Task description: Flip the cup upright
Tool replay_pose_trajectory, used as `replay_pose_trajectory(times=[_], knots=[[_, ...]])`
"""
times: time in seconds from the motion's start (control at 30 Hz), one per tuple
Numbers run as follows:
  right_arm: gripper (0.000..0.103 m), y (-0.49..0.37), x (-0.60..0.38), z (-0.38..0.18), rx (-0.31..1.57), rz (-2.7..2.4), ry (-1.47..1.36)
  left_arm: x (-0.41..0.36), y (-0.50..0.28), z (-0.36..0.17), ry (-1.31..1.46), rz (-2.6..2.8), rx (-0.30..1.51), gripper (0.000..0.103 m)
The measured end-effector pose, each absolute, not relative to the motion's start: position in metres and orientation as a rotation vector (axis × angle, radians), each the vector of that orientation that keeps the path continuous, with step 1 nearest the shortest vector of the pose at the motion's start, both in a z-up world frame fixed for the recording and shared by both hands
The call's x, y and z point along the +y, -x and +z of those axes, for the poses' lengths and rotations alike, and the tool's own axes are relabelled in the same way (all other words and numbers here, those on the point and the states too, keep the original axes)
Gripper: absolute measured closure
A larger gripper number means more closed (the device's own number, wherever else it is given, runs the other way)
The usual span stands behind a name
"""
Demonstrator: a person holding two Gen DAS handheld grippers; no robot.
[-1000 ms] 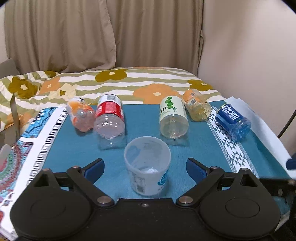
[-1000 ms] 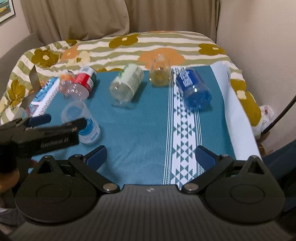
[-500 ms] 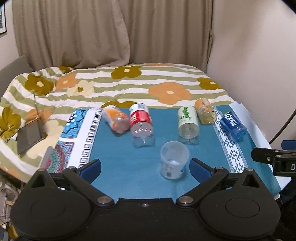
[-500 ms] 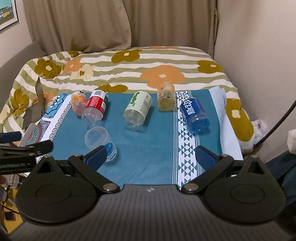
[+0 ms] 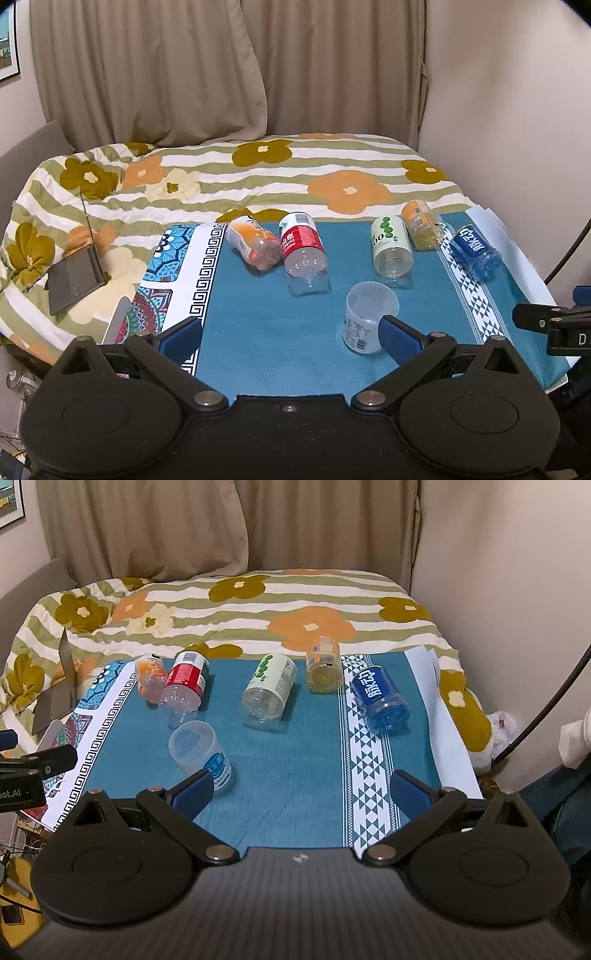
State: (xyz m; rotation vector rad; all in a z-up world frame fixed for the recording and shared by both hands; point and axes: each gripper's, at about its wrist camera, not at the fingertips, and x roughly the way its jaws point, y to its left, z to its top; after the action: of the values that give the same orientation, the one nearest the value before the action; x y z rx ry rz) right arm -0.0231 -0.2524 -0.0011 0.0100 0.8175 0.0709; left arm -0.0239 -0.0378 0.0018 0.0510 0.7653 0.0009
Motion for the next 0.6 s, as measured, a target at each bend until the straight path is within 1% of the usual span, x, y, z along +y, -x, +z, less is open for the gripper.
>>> replay_pose_trajectory(times=[0.6], knots=[[0.000,0.0226,-0.2498,-0.0014,0.816,0.057,-0.014,-0.0354,0.0234,0.0054,-0.053,-0.013,0.735,0.000]])
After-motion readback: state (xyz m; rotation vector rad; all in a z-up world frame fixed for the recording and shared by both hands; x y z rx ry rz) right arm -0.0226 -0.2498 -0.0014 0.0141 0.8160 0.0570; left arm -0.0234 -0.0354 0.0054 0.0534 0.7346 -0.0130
